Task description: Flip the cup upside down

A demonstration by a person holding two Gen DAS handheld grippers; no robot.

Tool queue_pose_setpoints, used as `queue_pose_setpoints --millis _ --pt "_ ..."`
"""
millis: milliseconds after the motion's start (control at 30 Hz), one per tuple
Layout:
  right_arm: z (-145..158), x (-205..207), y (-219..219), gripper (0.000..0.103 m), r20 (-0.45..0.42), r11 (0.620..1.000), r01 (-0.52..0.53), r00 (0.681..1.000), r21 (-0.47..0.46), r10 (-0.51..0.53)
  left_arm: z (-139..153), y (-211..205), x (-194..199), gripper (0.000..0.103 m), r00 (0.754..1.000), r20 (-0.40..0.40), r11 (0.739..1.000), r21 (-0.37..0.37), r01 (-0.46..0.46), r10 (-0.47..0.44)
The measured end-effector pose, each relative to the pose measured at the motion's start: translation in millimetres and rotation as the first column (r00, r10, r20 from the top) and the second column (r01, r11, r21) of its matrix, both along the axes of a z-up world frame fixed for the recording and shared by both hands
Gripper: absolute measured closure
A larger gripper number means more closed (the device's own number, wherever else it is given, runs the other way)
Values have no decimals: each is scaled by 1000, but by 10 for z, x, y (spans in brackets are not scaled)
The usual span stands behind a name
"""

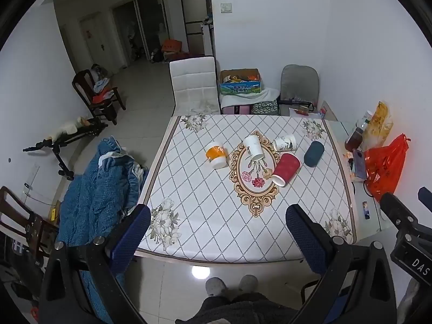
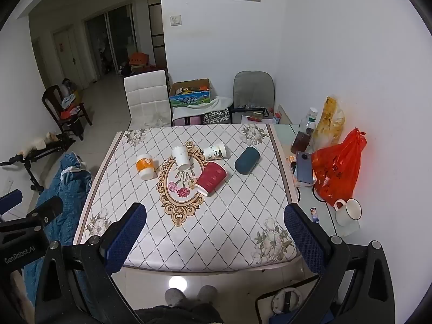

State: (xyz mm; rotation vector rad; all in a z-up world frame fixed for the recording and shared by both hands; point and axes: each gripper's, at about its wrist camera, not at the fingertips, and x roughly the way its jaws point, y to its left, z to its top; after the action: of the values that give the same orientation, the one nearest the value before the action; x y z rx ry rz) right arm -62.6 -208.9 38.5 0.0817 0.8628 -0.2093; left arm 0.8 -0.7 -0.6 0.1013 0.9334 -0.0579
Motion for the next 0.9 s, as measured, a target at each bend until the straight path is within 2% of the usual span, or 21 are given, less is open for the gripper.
queue_pose_setpoints --millis 900 --pt "38 24 -13 0 12 999 -37 999 4 37 81 -25 18 0 1000 11 999 -19 -26 26"
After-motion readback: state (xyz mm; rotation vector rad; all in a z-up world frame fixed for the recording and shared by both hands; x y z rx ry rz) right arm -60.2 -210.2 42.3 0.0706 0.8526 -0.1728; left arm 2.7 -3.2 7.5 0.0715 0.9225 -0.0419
